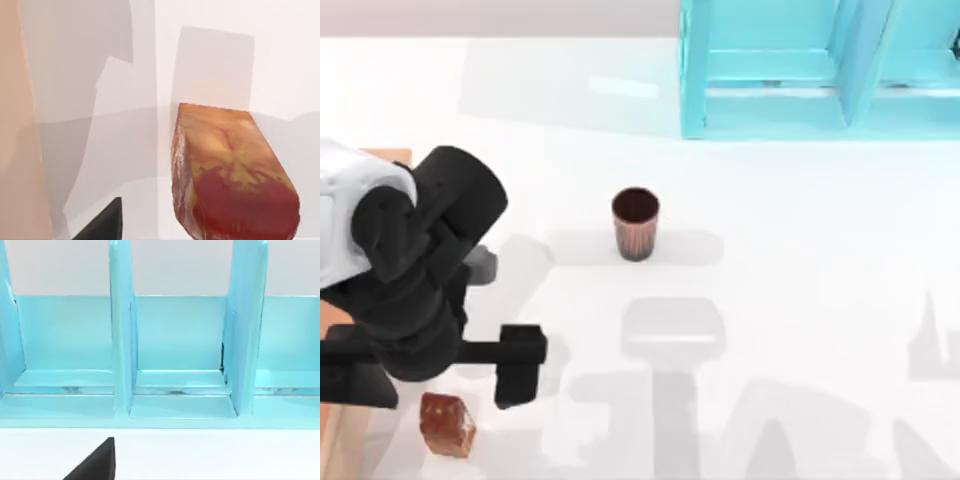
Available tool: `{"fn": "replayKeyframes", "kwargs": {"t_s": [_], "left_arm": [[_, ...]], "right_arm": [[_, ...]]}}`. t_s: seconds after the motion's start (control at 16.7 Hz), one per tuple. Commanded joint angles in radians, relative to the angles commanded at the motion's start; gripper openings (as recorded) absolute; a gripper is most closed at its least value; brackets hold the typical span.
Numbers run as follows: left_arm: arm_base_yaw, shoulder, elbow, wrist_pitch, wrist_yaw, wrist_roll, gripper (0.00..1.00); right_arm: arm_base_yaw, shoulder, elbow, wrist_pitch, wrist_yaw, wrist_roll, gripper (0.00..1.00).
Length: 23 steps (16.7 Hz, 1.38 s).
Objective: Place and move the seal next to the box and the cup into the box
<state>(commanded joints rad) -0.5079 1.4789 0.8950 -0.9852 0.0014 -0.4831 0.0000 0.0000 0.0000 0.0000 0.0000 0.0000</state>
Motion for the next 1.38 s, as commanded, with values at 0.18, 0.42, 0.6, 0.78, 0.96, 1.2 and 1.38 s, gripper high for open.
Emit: {"fn": "replayKeyframes", "kwargs": {"t_s": [0.18, 0.42, 0.6, 0.78, 0.96, 1.2, 1.38], "left_arm": [[-0.004, -0.001, 0.017, -0.015, 0.000, 0.002, 1.00], [-0.008, -0.017, 0.155, -0.164, 0.002, -0.004, 1.00], [-0.007, -0.041, 0.281, -0.328, 0.003, -0.006, 1.00], [-0.006, -0.054, 0.350, -0.404, 0.000, -0.007, 1.00], [-0.006, -0.055, 0.354, -0.409, 0.000, -0.007, 1.00], [-0.013, -0.024, 0.385, -0.411, -0.001, -0.008, 1.00], [-0.035, 0.086, 0.514, -0.432, -0.005, -0.021, 1.00]], "right_arm": [[0.000, 0.000, 0.000, 0.000, 0.000, 0.000, 1.00], [0.000, 0.000, 0.000, 0.000, 0.000, 0.000, 1.00], [0.000, 0.000, 0.000, 0.000, 0.000, 0.000, 1.00], [0.000, 0.000, 0.000, 0.000, 0.000, 0.000, 1.00], [0.000, 0.000, 0.000, 0.000, 0.000, 0.000, 1.00], [0.000, 0.000, 0.000, 0.000, 0.000, 0.000, 1.00], [0.000, 0.000, 0.000, 0.000, 0.000, 0.000, 1.00]]}}
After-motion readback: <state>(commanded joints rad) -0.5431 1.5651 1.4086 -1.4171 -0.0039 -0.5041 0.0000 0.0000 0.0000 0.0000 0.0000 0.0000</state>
